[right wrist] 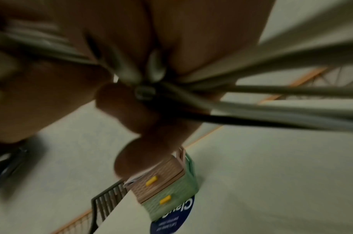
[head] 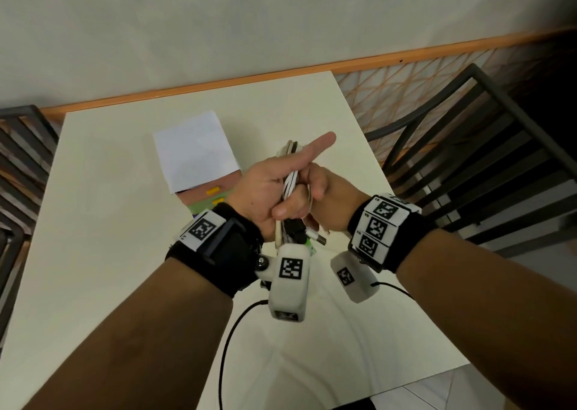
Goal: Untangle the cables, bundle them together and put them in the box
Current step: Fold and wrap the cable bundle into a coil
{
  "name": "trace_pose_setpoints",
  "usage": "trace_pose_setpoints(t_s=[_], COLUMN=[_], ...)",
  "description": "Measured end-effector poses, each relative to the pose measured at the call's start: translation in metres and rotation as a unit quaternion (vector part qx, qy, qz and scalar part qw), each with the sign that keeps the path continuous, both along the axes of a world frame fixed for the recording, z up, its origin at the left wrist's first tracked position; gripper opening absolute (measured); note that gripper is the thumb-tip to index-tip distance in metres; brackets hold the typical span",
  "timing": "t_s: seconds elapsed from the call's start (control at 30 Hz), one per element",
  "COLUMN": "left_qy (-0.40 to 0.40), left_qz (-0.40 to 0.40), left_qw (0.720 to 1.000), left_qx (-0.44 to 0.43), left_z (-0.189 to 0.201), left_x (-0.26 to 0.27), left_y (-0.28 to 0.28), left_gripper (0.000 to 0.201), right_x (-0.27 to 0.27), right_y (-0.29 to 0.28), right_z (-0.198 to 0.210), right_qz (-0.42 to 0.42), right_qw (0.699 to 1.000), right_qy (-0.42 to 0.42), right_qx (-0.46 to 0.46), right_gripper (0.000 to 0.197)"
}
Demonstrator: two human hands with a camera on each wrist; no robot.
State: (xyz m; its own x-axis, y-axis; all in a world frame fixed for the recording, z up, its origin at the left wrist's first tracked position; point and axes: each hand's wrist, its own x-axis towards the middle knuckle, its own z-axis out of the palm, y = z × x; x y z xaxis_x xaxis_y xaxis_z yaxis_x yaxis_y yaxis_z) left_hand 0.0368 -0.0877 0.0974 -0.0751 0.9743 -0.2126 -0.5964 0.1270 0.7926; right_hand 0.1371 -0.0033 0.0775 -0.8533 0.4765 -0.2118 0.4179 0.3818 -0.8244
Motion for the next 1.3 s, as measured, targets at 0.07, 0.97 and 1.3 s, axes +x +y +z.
trace_pose_setpoints(t_s=[0.07, 0.97, 1.3], left_qy=[0.051, 0.464, 0.307], left_qz=[0.033, -0.053, -0.031], left_qw=[0.998, 0.871, 0.95], left_qx=[-0.025, -0.155, -0.049], left_z=[0.001, -0.031, -0.006], left_x=[0.0, 0.018, 0.03], left_y=[0.004, -0.014, -0.023], left_gripper=[0.045, 0.062, 0.019], right_x=[0.004, 0.032, 0.01], right_y=[-0.004, 0.037, 0.062], right_z=[-0.005, 0.039, 0.037], right_qz=[0.053, 0.192, 0.028], right_qw=[0.997, 0.962, 0.983], right_qy=[-0.03, -0.155, 0.12], right_qx=[-0.044, -0.119, -0.138], right_gripper=[0.014, 0.024, 0.009])
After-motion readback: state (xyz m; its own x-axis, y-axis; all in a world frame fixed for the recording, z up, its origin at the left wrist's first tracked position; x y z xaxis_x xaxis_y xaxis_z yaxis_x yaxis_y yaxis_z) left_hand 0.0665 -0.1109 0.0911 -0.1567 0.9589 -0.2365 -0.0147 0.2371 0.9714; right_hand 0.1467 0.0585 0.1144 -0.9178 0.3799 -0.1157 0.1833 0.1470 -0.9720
